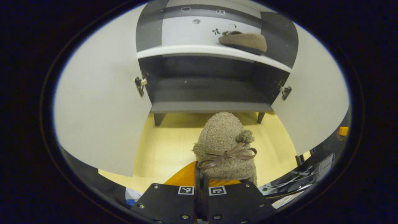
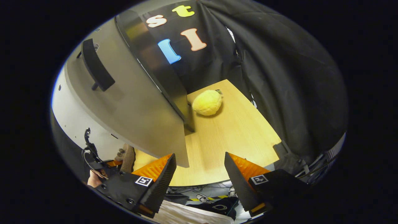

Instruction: Grab one shoe with the right hand and put it into the shoe cabinet, grab the other shoe with the left hand and put it into the shoe cabinet; then close the right door with the right hand and the left door with the left hand.

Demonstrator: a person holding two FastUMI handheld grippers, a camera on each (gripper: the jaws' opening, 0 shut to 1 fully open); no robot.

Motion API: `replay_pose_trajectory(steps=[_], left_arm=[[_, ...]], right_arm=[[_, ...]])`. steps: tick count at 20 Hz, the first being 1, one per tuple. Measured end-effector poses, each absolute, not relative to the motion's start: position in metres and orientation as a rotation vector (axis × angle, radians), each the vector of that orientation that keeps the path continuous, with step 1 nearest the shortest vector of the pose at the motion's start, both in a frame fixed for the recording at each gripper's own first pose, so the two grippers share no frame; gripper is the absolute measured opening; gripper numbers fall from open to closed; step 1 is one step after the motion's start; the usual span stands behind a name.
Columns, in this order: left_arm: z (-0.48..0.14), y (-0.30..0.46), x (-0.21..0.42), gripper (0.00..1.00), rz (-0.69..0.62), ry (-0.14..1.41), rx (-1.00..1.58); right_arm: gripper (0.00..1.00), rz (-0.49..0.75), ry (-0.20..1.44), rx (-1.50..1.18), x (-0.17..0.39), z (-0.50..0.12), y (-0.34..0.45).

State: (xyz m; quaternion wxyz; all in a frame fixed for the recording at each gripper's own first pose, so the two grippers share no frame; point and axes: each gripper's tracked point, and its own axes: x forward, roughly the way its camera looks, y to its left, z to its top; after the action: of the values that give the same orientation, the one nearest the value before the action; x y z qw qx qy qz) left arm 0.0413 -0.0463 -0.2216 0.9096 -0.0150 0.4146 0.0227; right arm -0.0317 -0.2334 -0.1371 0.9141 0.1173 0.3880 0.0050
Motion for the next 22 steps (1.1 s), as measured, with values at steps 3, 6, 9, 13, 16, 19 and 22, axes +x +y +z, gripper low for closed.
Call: replay_pose_trajectory(steps=[3, 6, 9, 13, 16, 19, 22], left_arm=[[-0.18, -0.048, 0.036, 0.02, 0.106, 0.788, -0.052], [-0.146, -0.049, 0.043, 0.02, 0.141, 0.725, -0.038], [-0.119, -0.049, 0.055, 0.02, 0.156, 0.674, -0.047], [-0.068, -0.043, 0.079, 0.02, 0.188, 0.604, -0.035], [-0.035, -0.034, 0.123, 0.02, 0.192, 0.558, -0.01], [-0.013, -0.01, 0.176, 0.02, 0.196, 0.515, 0.01], [0.002, 0.002, 0.219, 0.02, 0.185, 0.463, 0.012]], right_arm=[[0.98, 0.05, 0.771, 0.206, -0.022, -0.129, -0.25], [0.98, 0.079, 0.745, 0.176, -0.012, -0.125, -0.264], [0.99, 0.096, 0.674, 0.062, -0.001, -0.108, -0.277], [0.98, 0.09, 0.553, 0.052, 0.001, -0.078, -0.282], [0.98, 0.044, 0.519, 0.062, 0.0, -0.072, -0.292], [0.98, -0.029, 0.501, 0.085, 0.002, -0.067, -0.302], [0.99, -0.103, 0.454, 0.122, -0.004, -0.053, -0.306]])
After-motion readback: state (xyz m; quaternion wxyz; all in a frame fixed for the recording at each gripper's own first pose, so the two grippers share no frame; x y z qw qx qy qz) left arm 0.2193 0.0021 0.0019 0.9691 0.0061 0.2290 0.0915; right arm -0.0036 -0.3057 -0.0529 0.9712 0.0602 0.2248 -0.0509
